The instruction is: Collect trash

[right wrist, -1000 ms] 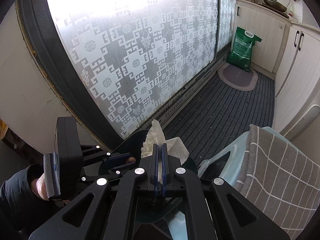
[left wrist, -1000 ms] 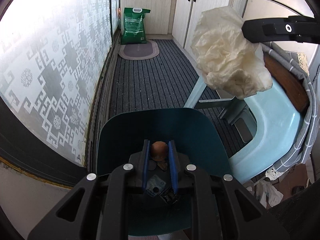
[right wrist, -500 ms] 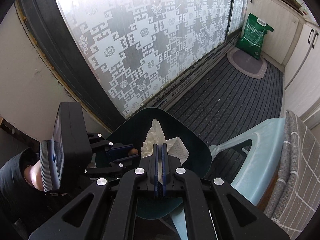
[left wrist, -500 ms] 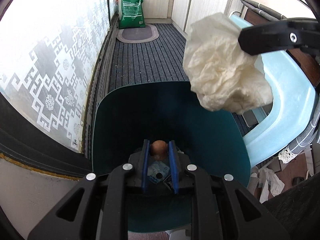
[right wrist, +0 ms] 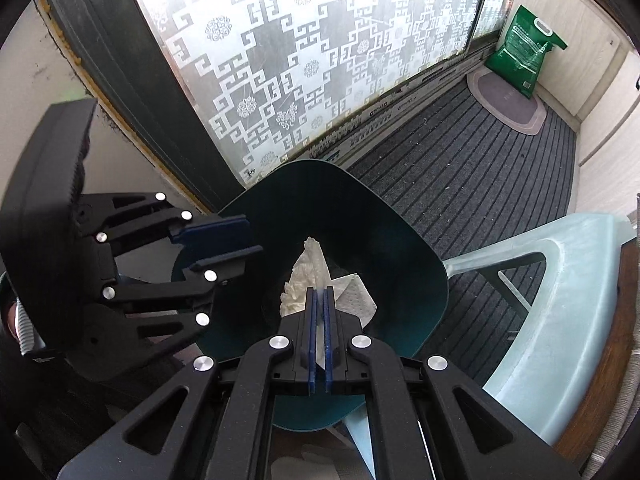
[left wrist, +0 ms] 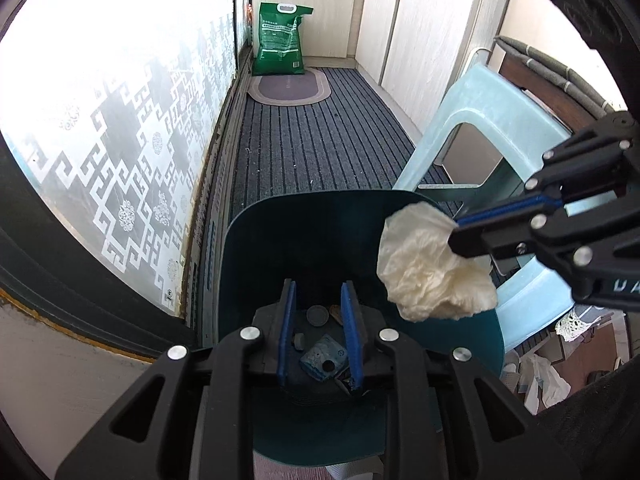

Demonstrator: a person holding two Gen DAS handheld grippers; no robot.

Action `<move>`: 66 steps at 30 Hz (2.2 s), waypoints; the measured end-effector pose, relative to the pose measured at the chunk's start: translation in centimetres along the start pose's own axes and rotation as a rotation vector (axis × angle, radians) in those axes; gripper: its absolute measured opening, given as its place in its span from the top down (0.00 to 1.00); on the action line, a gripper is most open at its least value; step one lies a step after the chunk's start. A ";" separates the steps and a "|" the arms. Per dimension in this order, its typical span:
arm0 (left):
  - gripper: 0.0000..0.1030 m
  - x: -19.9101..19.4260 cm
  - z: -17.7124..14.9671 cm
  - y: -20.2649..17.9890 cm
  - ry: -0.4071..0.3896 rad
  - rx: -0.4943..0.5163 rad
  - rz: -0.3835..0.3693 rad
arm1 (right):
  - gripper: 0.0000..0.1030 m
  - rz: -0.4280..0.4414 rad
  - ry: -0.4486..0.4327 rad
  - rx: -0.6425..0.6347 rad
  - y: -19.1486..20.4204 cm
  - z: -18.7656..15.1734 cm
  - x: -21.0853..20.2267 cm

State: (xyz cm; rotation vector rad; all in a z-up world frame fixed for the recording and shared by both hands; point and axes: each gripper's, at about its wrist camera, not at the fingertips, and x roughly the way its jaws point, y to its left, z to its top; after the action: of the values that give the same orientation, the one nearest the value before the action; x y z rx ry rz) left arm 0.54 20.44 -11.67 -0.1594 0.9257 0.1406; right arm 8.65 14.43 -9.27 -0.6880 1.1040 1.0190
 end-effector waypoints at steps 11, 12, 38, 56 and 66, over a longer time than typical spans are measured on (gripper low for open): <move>0.84 -3.7 1.2 1.0 -0.168 -0.047 -0.003 | 0.97 -0.004 0.132 -0.027 1.0 -1.2 3.5; 0.84 -4.0 1.3 1.0 -0.177 -0.051 -0.006 | 0.97 -0.003 0.141 -0.030 1.2 -1.3 3.9; 0.60 -9.8 2.5 -0.2 -0.333 -0.059 0.034 | 0.81 -0.087 -0.066 -0.052 2.0 -2.4 -0.1; 0.04 -17.2 -0.3 -4.8 -0.478 -0.023 0.074 | 0.15 -0.171 -0.592 0.248 -1.1 -15.2 -17.8; 0.03 -18.2 -1.9 -6.3 -0.509 -0.049 0.085 | 0.06 -0.244 -0.627 0.159 0.2 -23.2 -23.2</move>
State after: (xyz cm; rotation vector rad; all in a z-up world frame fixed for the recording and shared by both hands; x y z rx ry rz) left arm -10.54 13.00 2.28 -0.1214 0.4222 0.2693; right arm -2.96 -12.76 4.98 -0.3239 0.5293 0.8408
